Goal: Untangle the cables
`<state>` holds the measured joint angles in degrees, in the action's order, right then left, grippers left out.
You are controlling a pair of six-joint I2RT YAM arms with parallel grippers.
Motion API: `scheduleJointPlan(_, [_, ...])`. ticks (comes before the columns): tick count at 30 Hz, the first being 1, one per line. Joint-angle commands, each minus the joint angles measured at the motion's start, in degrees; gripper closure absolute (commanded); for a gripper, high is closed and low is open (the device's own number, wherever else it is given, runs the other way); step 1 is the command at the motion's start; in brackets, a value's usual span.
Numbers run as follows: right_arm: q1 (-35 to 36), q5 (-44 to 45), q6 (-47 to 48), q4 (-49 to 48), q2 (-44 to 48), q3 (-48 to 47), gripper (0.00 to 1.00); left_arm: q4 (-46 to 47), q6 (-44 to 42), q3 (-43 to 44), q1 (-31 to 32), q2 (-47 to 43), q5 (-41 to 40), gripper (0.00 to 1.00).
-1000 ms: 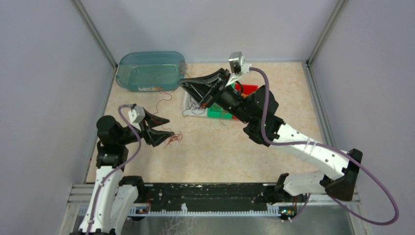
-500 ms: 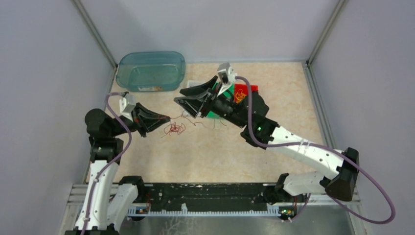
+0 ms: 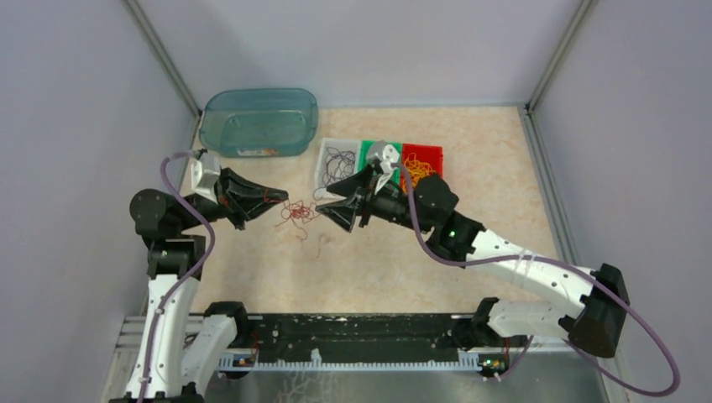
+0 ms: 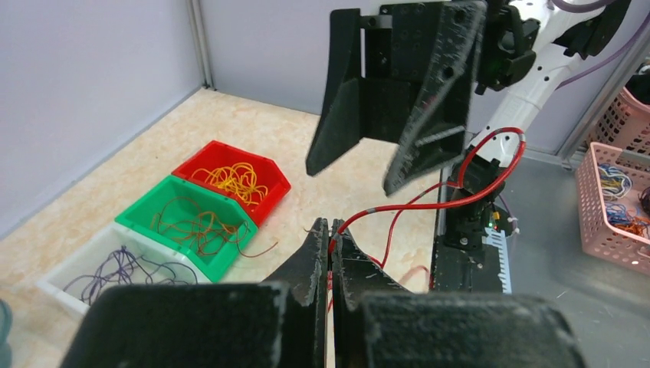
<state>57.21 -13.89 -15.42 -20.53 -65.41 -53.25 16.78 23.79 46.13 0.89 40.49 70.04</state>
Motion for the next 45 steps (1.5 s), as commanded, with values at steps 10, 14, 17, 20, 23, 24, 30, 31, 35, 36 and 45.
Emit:
scheduleJointPlan(10, [-6.91,-14.57,5.37,1.58,-1.42,-7.68,0.4,3.68,0.59,5.09,0.21,0.57,4.79,1.0])
scheduleJointPlan(14, [-6.64,-19.55,3.01,-2.55,-4.15,-7.93,0.39,4.49,1.25,5.28,0.32,0.55,4.76,1.0])
scheduleJointPlan(17, [-5.11,-20.79,2.74,-4.94,-5.65,-7.82,0.38,4.54,1.5,5.4,0.29,0.53,5.12,1.0])
scheduleJointPlan(20, [-3.18,-21.38,3.42,-6.11,-6.2,-7.77,0.38,4.46,1.57,5.39,0.3,0.46,5.02,1.0])
scheduleJointPlan(23, [-1.95,-21.74,3.35,-7.74,-6.52,-7.46,0.38,4.49,1.57,5.14,0.28,0.24,4.89,1.0])
scheduleJointPlan(24, [-1.62,-21.71,3.25,-7.96,-6.76,-7.4,0.38,4.49,1.59,5.05,0.34,0.25,4.86,1.0])
scheduleJointPlan(30, [-0.46,-18.56,3.9,-8.16,-9.47,-9.27,0.41,4.97,2.25,4.54,0.32,-0.01,4.58,1.0])
scheduleJointPlan(31, [-0.44,-18.2,3.86,-8.39,-10.1,-9.71,0.43,5.02,2.3,4.5,0.29,-0.1,4.65,1.0])
scheduleJointPlan(35, [-0.41,-17.33,3.34,-9.12,-11.8,-11.57,0.55,5.02,2.63,4.58,0.41,-0.46,4.85,1.0])
scheduleJointPlan(36, [-0.39,-17.31,3.05,-9.43,-12.06,-12.02,0.57,5.02,2.58,4.63,0.39,-0.53,4.81,1.0])
scheduleJointPlan(45, [0.85,-17.66,2.23,-10.22,-12.04,-11.5,0.59,4.31,1.81,4.32,0.43,-0.56,4.58,0.99])
